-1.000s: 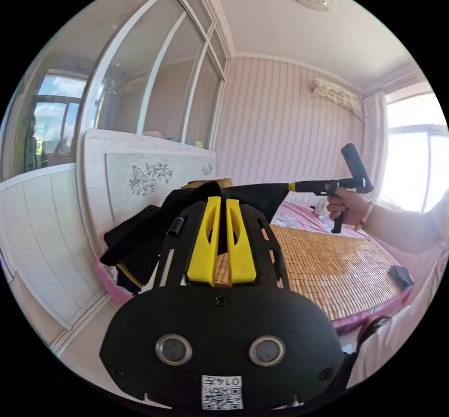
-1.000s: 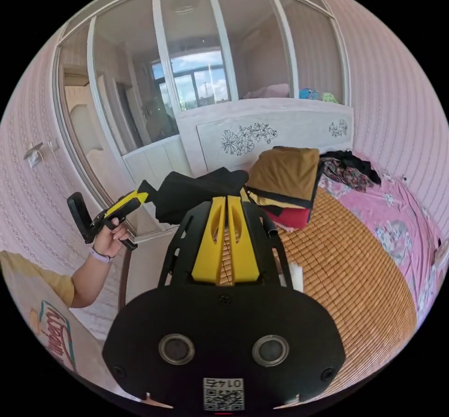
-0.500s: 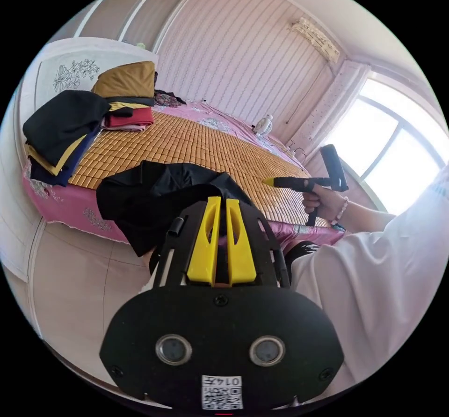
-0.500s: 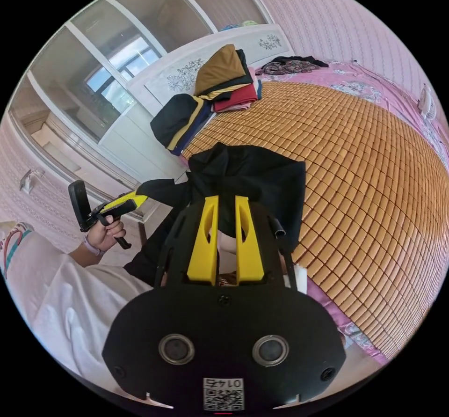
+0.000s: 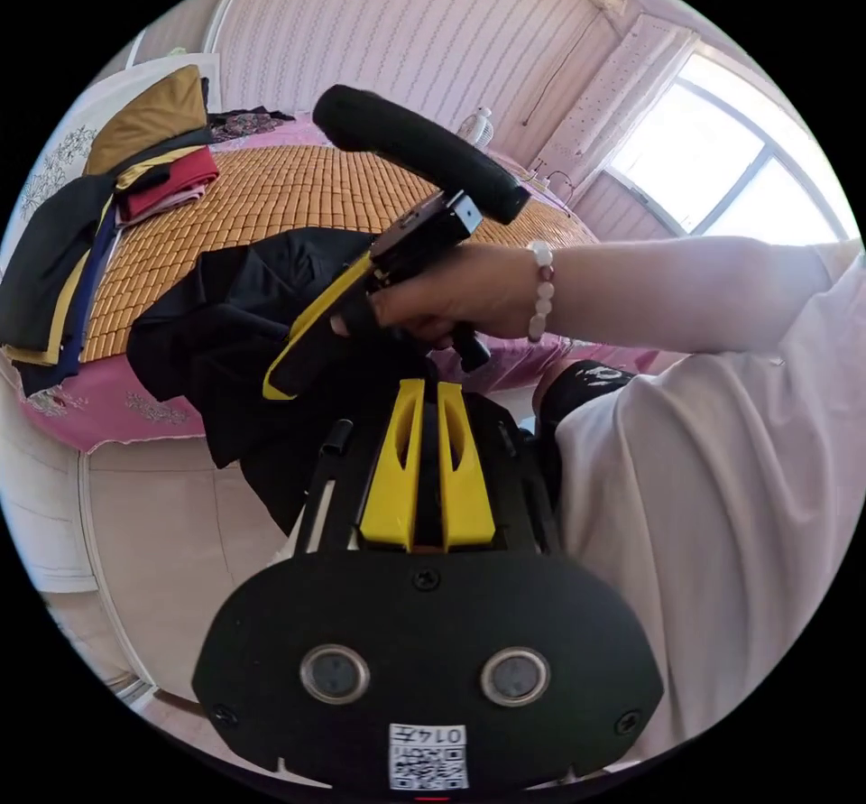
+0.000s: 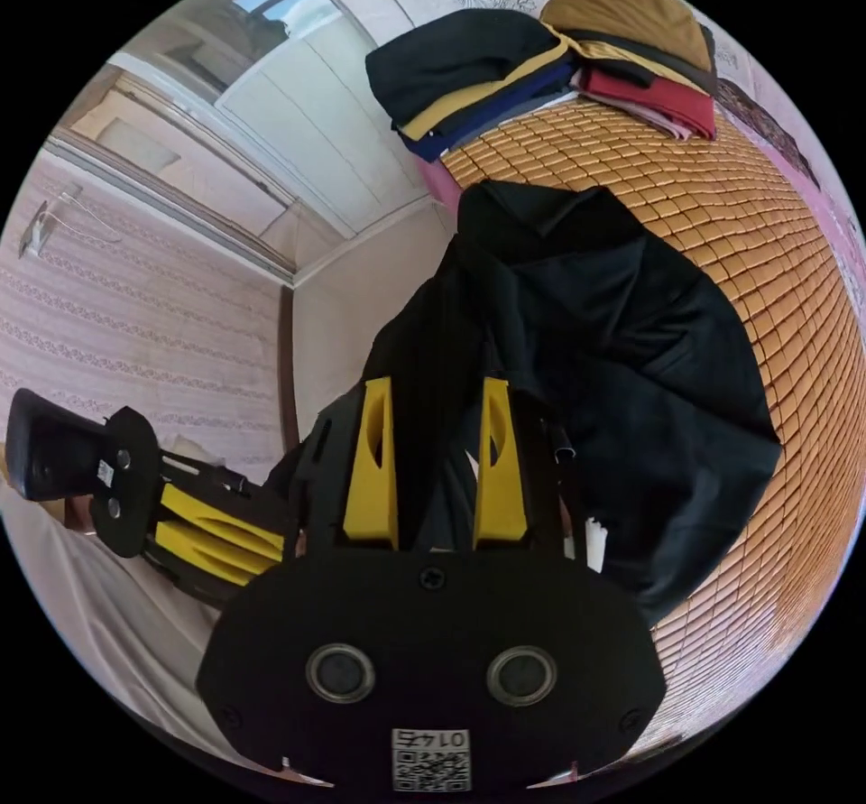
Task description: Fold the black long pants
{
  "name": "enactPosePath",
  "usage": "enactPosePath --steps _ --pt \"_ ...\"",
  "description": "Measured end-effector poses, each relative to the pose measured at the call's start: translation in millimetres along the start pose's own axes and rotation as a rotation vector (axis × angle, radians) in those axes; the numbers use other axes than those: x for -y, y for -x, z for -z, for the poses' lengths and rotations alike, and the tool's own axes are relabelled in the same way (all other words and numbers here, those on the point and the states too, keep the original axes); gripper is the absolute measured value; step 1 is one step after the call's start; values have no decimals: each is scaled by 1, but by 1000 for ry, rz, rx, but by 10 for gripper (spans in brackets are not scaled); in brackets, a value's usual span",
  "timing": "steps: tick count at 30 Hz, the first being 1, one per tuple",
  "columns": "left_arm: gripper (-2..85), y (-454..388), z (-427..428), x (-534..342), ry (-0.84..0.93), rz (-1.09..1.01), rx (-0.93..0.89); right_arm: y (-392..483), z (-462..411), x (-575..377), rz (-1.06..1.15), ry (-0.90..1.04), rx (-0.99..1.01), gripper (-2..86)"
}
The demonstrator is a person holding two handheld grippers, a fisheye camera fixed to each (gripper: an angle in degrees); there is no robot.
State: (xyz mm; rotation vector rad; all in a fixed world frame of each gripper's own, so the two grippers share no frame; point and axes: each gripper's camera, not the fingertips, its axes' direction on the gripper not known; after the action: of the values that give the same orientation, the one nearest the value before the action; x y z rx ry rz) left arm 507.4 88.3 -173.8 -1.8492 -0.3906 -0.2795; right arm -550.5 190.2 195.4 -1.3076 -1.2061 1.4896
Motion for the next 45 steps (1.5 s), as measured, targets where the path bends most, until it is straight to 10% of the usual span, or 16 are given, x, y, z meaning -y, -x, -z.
enactPosePath --steps 11,17,22,28,35,45 --pt "37 37 37 -4 -137 140 124 -55 43 -55 -99 -171 171 25" --pt "60 83 37 24 -181 250 222 -113 167 -158 -252 -571 218 22" --pt "82 110 2 75 -149 243 268 -159 305 -320 -498 -921 -94 34" --pt "90 113 -94 146 104 237 226 -207 341 -445 -994 -734 -503 113" --pt "-5 72 -90 168 136 118 313 -172 295 -480 -964 -815 -259 121" --pt "-10 -118 -62 155 -115 -354 -96 -103 240 -336 -370 -660 355 152"
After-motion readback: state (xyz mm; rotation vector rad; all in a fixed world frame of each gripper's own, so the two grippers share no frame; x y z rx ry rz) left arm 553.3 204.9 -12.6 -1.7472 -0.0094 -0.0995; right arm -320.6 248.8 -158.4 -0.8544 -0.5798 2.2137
